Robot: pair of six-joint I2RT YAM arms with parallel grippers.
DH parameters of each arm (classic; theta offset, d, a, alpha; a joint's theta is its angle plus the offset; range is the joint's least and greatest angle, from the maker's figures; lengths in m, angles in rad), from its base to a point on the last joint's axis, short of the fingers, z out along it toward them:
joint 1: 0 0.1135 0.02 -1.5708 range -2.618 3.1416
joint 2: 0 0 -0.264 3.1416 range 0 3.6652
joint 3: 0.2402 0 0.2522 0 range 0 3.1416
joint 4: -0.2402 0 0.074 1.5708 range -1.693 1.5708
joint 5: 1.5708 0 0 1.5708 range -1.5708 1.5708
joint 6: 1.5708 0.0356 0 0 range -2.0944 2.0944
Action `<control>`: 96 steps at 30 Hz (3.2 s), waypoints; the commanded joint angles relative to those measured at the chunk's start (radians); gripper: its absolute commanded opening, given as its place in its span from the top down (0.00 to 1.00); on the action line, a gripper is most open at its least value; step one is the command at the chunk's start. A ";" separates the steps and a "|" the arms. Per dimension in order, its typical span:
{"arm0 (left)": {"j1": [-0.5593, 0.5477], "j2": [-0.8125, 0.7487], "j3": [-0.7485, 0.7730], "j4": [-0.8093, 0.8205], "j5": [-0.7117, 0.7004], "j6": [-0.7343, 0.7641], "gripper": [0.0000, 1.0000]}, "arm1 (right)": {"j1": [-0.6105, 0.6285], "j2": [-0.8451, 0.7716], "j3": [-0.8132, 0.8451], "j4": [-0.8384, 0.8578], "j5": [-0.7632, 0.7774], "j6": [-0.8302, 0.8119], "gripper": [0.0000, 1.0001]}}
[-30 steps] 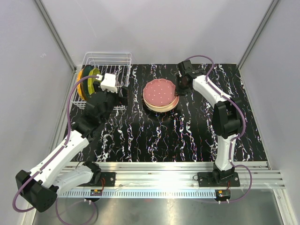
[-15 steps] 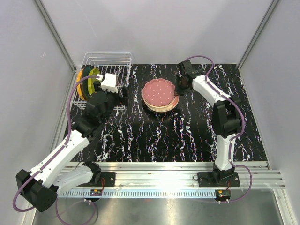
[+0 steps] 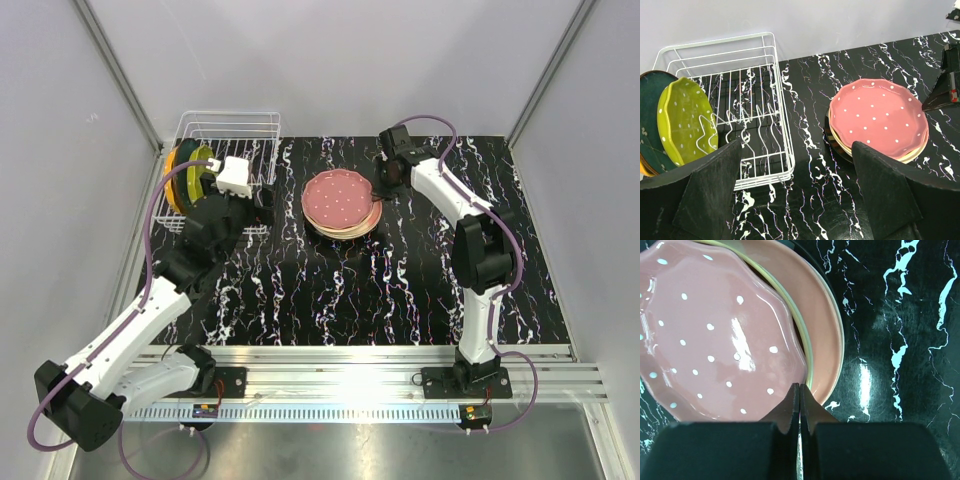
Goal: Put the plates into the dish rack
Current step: Grab a plate with the right arm
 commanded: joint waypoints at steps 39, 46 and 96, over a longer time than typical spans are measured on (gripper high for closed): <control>-0.007 0.061 0.020 0.043 0.026 -0.003 0.05 | -0.003 0.148 0.212 -0.093 0.109 -0.065 0.79; -0.007 0.054 0.018 0.043 0.028 -0.004 0.05 | -0.002 0.137 0.245 -0.133 0.138 -0.076 0.88; -0.005 0.084 0.020 0.043 0.044 -0.036 0.04 | 0.103 0.087 0.401 -0.317 0.214 -0.155 1.00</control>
